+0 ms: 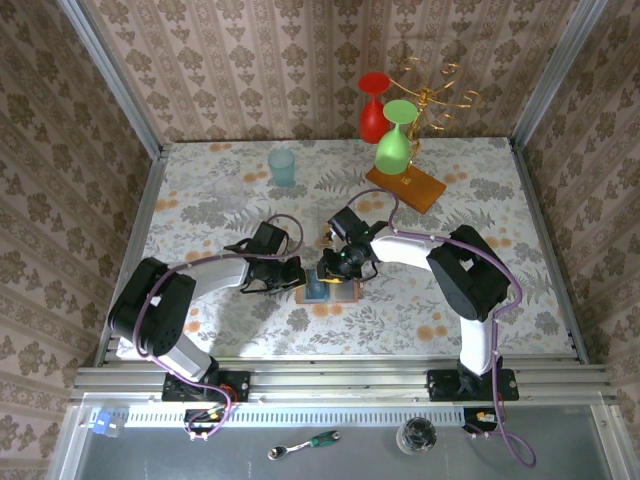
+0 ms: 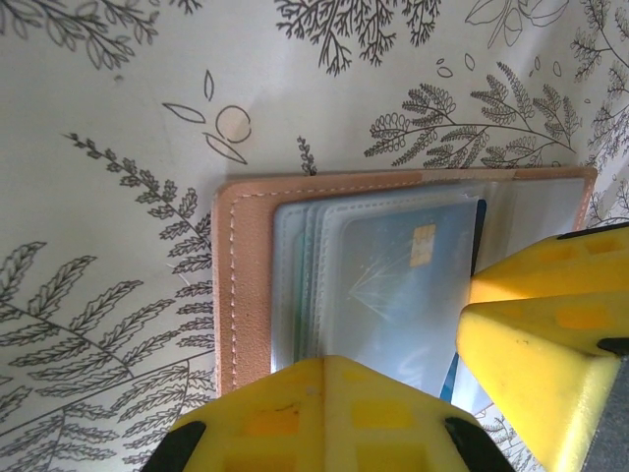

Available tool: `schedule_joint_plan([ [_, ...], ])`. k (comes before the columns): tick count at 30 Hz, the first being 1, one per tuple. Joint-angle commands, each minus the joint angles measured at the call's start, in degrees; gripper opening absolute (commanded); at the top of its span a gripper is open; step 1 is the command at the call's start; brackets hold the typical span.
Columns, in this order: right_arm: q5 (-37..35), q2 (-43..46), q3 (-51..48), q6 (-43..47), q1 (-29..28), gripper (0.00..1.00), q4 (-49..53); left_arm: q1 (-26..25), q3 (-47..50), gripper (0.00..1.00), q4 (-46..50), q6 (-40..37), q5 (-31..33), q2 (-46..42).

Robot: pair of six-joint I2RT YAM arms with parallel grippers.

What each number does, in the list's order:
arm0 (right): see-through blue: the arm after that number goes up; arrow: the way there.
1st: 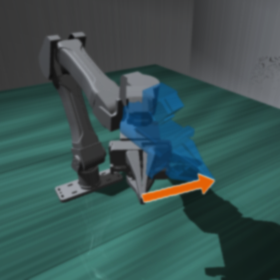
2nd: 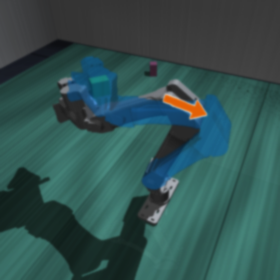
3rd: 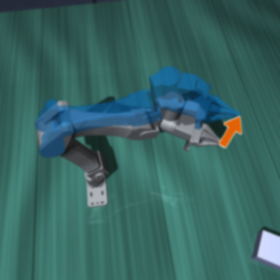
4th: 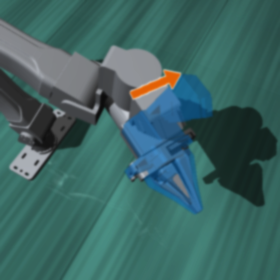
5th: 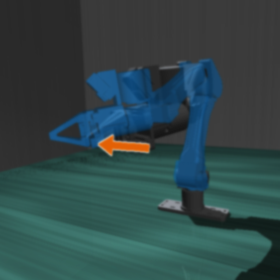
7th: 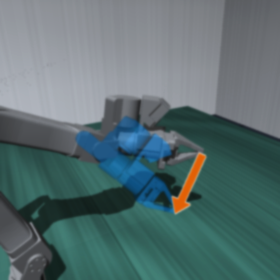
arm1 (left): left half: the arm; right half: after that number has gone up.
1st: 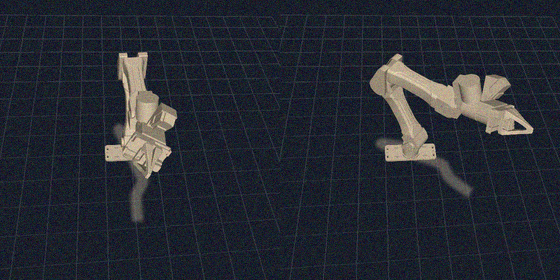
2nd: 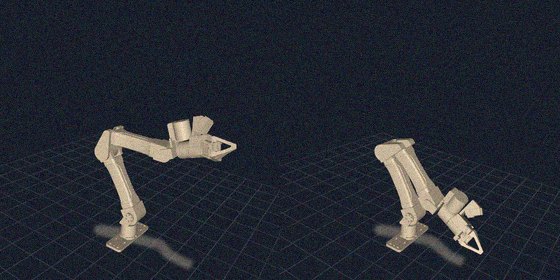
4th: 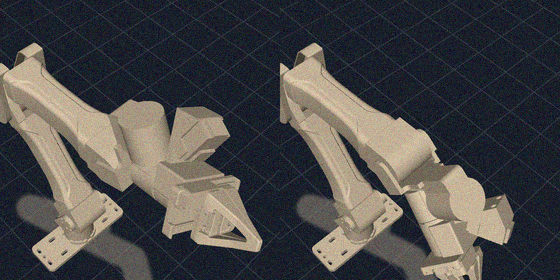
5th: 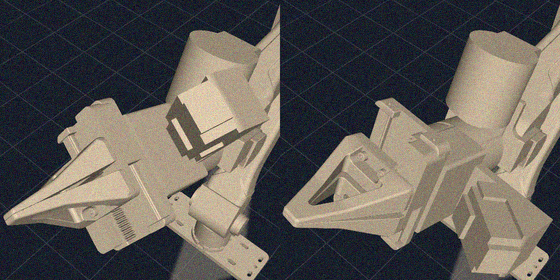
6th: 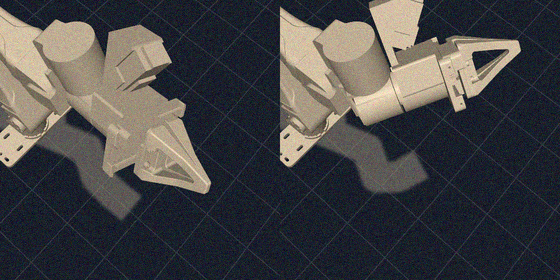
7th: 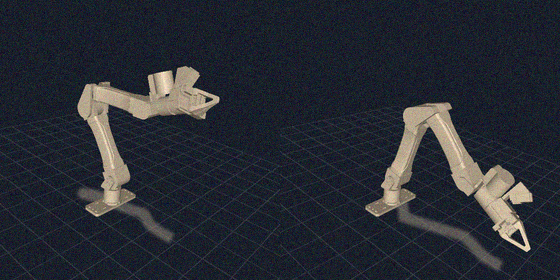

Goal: Take the credit cards out of the card holder

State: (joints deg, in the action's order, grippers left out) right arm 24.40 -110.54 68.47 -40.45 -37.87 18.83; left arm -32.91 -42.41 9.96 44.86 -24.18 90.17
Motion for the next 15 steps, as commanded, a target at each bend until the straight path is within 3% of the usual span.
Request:
schedule_joint_plan([
  [1, -2.71, 1.33, 0.87, 1.18, 0.34, 0.25, 3.70, 0.39, 0.49, 0.06, 0.29, -1.29, 0.10, 1.06],
  [15, -3.31, 4.16, 1.72, 1.55, 0.34, 0.25, 5.12, 0.47, 0.19, 0.06, 0.13, -1.11, -0.40, -0.04],
])
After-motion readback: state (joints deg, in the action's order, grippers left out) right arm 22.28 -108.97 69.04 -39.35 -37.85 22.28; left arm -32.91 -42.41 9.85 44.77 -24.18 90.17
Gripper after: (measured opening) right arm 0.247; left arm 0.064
